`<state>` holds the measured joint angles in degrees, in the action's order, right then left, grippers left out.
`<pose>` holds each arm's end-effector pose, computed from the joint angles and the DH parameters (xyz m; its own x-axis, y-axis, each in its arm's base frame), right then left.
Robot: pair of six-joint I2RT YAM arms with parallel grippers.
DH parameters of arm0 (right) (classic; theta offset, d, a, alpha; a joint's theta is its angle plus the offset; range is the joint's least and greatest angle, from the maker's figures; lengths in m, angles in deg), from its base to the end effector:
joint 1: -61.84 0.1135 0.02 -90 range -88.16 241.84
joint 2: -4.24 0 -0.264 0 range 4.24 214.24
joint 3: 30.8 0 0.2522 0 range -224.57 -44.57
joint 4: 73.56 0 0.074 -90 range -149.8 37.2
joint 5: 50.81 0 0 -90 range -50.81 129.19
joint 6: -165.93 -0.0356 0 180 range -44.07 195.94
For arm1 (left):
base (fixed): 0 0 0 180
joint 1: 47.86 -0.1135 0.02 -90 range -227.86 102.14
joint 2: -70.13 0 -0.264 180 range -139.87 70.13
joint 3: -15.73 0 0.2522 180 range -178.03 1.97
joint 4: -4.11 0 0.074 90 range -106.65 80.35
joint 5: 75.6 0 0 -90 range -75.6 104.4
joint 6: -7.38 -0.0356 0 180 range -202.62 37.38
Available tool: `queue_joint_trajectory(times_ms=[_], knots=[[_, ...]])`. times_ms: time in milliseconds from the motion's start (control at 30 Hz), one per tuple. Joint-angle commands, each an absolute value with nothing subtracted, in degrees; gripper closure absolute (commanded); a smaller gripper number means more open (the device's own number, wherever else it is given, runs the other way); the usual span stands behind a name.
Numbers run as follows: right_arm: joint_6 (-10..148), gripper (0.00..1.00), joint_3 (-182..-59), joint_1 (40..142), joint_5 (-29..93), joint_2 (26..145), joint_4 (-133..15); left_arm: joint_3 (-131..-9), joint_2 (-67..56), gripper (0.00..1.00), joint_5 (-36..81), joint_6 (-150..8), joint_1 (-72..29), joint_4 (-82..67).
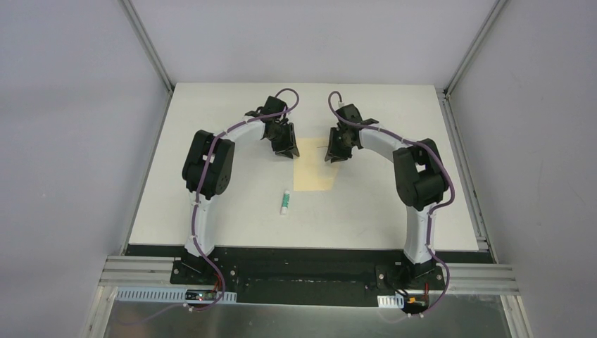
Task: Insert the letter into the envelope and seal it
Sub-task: Place the letter in the envelope.
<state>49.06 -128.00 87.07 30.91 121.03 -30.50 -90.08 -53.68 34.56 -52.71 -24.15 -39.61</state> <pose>0.3839 0.1866 0.1676 -0.9344 0.0541 -0.3520 -0.0665 0.9445 0.3217 0.4141 -0.1953 0.1603 -0.9617 -0.0889 -0.2593 0.0547 0.8647 -0.4993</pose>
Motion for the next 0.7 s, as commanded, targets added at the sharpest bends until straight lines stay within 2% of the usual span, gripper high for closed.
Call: queue_joint_trajectory(times_ms=[0, 667], knots=[[49.00, 0.72, -130.99, 87.98, 30.25, 121.86, -30.95, -91.15, -54.35, 0.69, 36.33, -51.68, -23.25, -37.51], [48.14, 0.71, -134.43, 89.95, 28.77, 123.90, -30.80, -92.91, -55.29, 0.69, 36.49, -51.21, -22.37, -37.92]])
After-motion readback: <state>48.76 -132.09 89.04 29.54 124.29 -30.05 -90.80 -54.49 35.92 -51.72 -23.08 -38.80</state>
